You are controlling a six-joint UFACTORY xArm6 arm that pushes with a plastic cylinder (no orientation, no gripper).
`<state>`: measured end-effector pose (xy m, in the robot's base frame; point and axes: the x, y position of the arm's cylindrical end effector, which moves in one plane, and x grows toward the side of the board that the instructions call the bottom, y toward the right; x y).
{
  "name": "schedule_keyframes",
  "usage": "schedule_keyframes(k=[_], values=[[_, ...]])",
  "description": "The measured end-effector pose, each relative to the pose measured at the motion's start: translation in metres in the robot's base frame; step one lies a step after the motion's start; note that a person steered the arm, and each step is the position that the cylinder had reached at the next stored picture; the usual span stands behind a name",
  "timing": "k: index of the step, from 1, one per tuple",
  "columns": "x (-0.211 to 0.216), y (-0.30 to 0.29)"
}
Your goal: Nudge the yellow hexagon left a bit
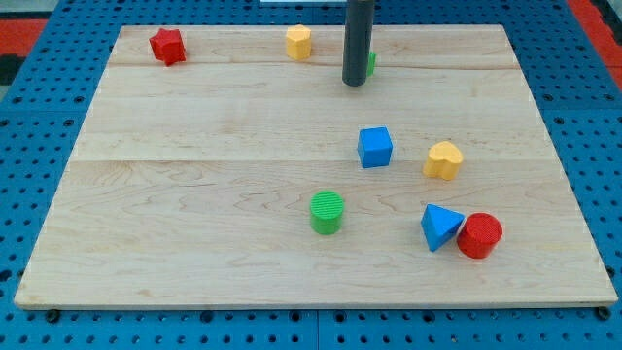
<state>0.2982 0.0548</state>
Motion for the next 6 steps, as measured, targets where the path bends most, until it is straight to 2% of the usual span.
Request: schedule_keyframes(k=[2, 3, 5, 6], values=[[-0.046, 0.011], [-0.046, 0.011], [-0.046, -0.038], [-0.067, -0.046]])
